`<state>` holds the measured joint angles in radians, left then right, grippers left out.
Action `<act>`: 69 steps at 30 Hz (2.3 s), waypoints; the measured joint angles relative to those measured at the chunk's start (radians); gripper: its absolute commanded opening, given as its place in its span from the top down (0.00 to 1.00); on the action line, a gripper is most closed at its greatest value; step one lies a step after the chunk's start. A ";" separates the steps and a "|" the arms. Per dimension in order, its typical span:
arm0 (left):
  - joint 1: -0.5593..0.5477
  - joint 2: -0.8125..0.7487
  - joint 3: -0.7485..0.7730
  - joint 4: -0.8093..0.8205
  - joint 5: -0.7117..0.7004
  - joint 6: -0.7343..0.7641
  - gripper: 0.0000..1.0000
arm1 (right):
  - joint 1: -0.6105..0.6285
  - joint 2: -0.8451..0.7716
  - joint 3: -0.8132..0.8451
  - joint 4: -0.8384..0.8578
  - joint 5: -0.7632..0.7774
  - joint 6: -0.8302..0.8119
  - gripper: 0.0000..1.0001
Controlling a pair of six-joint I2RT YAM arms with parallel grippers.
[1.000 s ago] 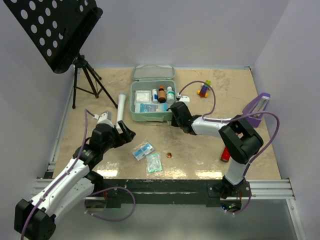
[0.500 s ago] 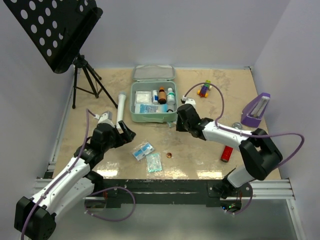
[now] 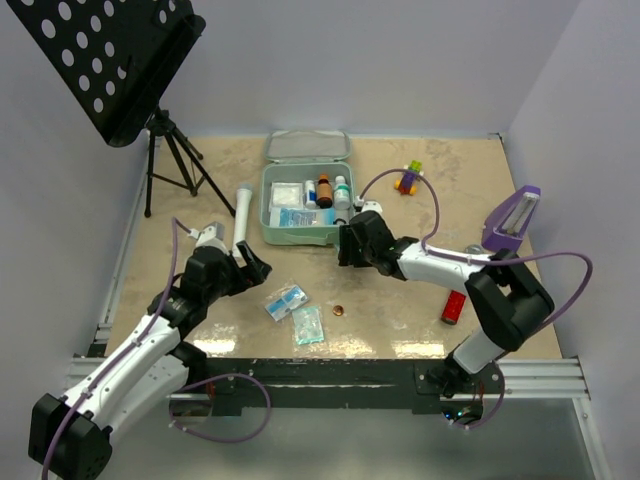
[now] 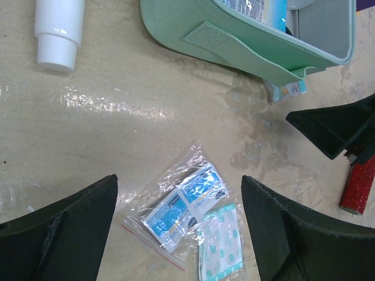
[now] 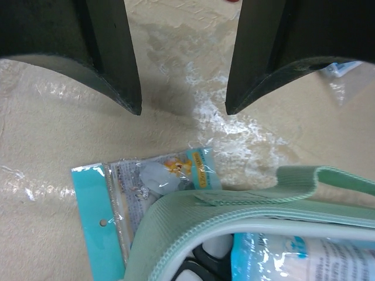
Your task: Organize the medicine kit
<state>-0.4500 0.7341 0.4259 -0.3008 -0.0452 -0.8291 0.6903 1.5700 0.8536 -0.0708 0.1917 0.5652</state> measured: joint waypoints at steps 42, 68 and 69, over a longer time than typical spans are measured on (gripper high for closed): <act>0.000 0.000 0.000 0.000 0.000 0.000 0.10 | 0.021 0.138 -0.011 0.179 0.138 0.087 1.00; 0.000 -0.010 0.000 -0.011 -0.012 0.000 0.10 | 0.077 -0.407 -0.015 -0.097 0.053 0.017 1.00; 0.000 -0.013 0.000 -0.013 -0.013 0.000 0.10 | 0.077 -0.389 0.018 -0.095 0.054 0.000 1.00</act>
<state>-0.4500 0.7212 0.4255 -0.3138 -0.0582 -0.8291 0.7677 1.1805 0.8715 -0.1658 0.2459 0.5652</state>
